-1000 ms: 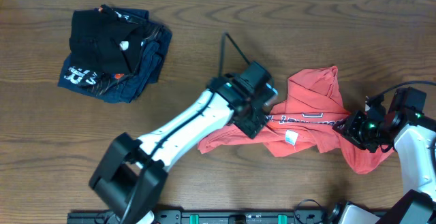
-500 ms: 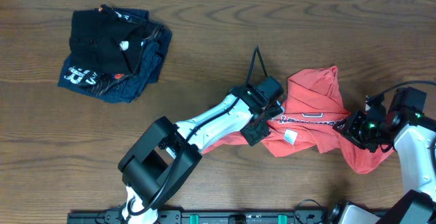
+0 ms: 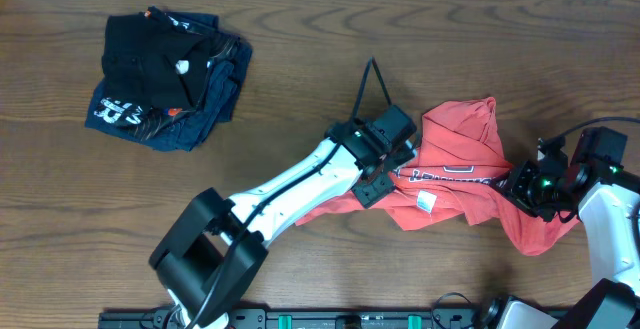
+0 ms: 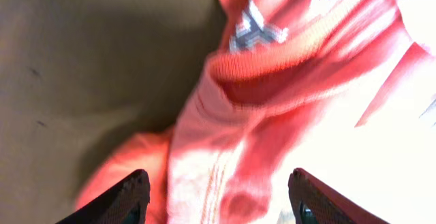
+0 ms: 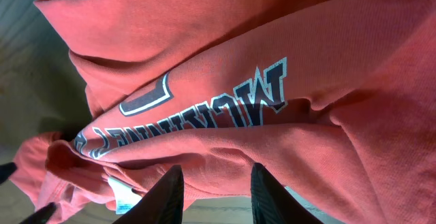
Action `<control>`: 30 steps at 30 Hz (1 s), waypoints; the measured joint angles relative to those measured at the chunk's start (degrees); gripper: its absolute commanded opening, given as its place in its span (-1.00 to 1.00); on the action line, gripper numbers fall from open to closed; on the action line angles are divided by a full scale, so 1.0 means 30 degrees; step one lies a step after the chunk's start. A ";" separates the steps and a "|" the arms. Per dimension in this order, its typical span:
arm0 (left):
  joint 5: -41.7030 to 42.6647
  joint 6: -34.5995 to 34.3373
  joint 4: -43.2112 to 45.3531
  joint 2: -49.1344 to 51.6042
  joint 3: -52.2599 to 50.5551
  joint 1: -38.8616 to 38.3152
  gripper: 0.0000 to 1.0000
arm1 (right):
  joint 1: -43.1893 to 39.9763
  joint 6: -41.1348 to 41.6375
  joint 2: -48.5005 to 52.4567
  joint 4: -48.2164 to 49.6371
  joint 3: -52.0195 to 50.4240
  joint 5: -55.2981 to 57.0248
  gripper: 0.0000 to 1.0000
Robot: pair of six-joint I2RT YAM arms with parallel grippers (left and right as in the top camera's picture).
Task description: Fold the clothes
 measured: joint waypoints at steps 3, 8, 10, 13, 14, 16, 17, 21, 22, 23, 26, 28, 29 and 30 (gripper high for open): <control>0.0131 -0.0095 0.1151 0.0066 -0.0007 0.0000 0.34 | 0.0000 0.0000 0.0000 0.0007 0.0000 0.0007 -0.38; 0.0714 -0.0124 0.2157 0.0787 -0.0015 0.0000 0.33 | 0.0000 0.0000 0.0000 0.0000 0.0000 0.0000 -0.38; 0.1020 -0.0182 0.2288 0.1253 -0.0015 0.0000 0.33 | 0.0000 0.0000 0.0000 0.0000 0.0000 0.0000 -0.38; 0.1217 -0.0168 0.2302 0.1632 -0.0066 0.0000 0.24 | 0.0000 0.0000 0.0000 0.0007 0.0000 0.0000 -0.38; 0.1268 -0.0204 0.2295 0.1683 -0.0087 0.0000 0.15 | 0.0000 0.0000 0.0000 0.0015 0.0000 0.0000 -0.38; 0.1457 -0.0233 0.2302 0.1690 -0.0087 0.0000 -0.16 | 0.0000 0.0000 0.0000 0.0015 0.0000 0.0000 -0.38; 0.1523 -0.0262 0.2302 0.1690 -0.0087 0.0000 -0.37 | 0.0000 0.0000 0.0000 0.0015 0.0000 0.0000 -0.38; 0.1698 -0.0124 0.1945 0.1690 -0.0087 0.0000 -0.88 | 0.0000 0.0000 0.0000 0.0015 0.0000 0.0000 -0.38; 0.1712 -0.0095 0.1632 0.1690 -0.0058 0.0000 -0.88 | 0.0000 0.0000 0.0000 0.0015 0.0000 -0.0007 -0.38; 0.1719 -0.0080 0.1268 0.1683 -0.0044 0.0000 -0.88 | 0.0000 0.0000 0.0000 0.0029 0.0000 0.0000 -0.38; 0.1530 -0.0080 0.0102 0.1428 0.0109 0.0000 -0.88 | 0.0000 0.0000 0.0000 0.0073 0.0000 0.0000 -0.39; 0.0947 -0.0073 -0.0969 0.0838 0.0459 0.0000 -0.88 | 0.0000 0.0000 0.0000 0.0073 0.0000 -0.0007 -0.39; 0.0583 -0.0073 -0.1421 0.0437 0.0670 0.0000 -0.88 | 0.0000 0.0000 0.0000 0.0073 0.0000 -0.0007 -0.39; 0.0138 -0.0080 -0.1851 -0.0087 0.0903 0.0000 -0.88 | 0.0000 0.0000 0.0000 0.0073 0.0000 -0.0007 -0.39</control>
